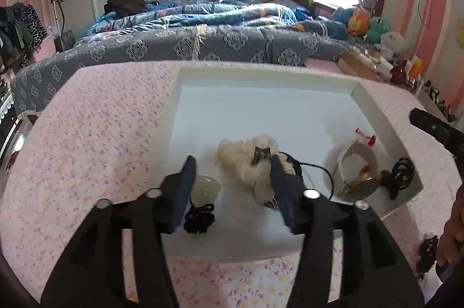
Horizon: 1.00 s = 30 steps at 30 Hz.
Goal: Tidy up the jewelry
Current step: 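Open both tools to drop the scrunchie and red cord into the tray, then withdraw both tools and move the right tool toward the black beaded bracelet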
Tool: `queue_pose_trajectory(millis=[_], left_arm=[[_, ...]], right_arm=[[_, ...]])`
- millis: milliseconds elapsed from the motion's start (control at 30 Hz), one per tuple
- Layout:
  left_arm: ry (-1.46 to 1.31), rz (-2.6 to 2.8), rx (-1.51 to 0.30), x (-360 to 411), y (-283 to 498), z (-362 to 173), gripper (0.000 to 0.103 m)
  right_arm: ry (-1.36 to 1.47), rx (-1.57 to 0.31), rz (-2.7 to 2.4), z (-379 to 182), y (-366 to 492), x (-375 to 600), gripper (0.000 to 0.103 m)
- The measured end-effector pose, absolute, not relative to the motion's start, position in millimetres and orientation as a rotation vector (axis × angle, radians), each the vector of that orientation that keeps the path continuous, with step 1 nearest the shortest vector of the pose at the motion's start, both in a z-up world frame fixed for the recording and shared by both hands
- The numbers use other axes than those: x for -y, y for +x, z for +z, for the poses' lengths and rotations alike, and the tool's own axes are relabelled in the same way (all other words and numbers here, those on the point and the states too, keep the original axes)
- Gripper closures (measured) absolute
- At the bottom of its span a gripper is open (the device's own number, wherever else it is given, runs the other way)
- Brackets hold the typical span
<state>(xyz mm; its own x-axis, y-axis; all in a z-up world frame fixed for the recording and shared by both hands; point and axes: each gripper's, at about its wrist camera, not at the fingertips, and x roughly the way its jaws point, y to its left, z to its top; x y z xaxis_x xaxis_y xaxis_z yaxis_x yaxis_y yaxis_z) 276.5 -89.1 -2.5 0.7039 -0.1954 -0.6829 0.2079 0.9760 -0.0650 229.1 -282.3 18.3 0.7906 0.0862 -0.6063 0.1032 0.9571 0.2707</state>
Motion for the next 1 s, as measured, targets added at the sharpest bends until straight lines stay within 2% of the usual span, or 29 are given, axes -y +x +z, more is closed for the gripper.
queue_pose_trajectory(millis=[67,300,533,767,1000], left_arm=[[0.003,-0.225,-0.750,82.9,270.0,7.5,0.030],[0.113,-0.155,-0.659,43.3,203.3,32.9,0.030],[0.080,-0.066,-0.593,-18.7,113.8,6.8,0.030],[0.109,-0.089,-0.596,-21.6,87.8,-11.0,0.030],[0.147,-0.104,-0.644,-13.9,92.5,-17.1,0.030]], right_arm=[[0.294,-0.638,-0.007,29.2,215.0,286.5,0.062],[0.217,-0.595,-0.030,43.0,148.4,307.3,0.062],[0.221,-0.647,-0.081,6.9,65.1,330.3,0.062],[0.205,-0.719,-0.081,-31.2,32.0,321.9,0.062],[0.211,-0.743,-0.071,-39.9,27.2,317.2,0.059]])
